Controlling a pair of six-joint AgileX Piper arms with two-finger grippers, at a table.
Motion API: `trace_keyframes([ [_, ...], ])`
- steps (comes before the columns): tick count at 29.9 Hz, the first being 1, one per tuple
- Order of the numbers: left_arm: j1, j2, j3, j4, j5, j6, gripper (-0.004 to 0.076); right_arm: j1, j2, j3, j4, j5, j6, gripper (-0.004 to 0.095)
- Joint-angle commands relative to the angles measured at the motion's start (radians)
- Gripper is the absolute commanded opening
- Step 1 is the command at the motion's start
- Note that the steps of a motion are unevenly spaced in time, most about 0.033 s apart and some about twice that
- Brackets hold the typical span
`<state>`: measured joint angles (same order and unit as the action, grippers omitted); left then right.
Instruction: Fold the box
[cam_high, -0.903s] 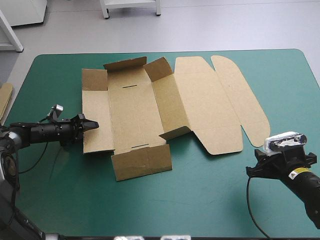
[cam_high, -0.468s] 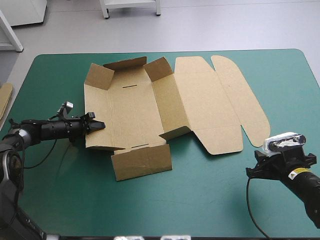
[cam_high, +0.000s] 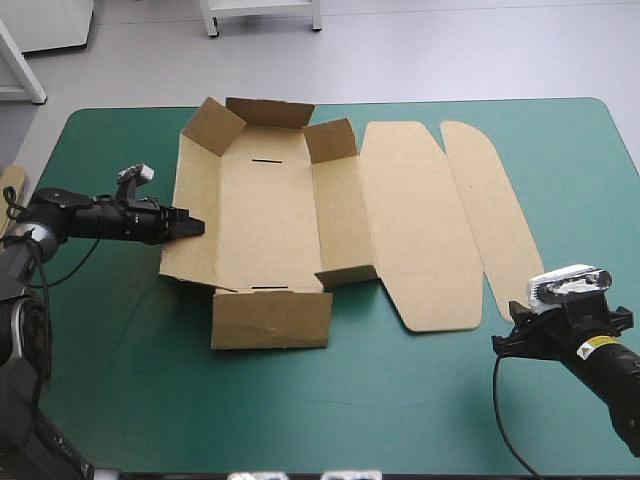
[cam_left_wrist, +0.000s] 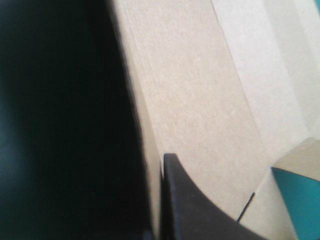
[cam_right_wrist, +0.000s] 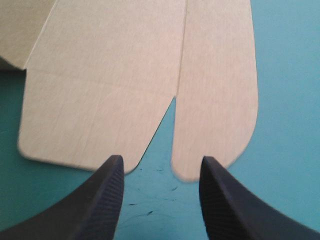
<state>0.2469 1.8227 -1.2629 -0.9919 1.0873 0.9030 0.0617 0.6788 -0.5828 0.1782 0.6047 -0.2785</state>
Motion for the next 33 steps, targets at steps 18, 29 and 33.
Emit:
trace_keyframes([
  [18, -0.404, -0.046, -0.461, 0.599, -0.146, 0.397, -0.0008, 0.001, 0.002, -0.036, 0.007, -0.054, -0.008, 0.0439],
  [29, -0.665, -0.044, -0.462, 1.004, -0.515, 0.326, -0.0008, 0.001, 0.016, -0.036, 0.012, -0.032, 0.132, 0.0439],
  [33, -0.724, -0.049, -0.460, 1.168, -0.560, 0.144, -0.0009, 0.001, 0.058, -0.041, 0.015, -0.013, 0.134, 0.0440],
])
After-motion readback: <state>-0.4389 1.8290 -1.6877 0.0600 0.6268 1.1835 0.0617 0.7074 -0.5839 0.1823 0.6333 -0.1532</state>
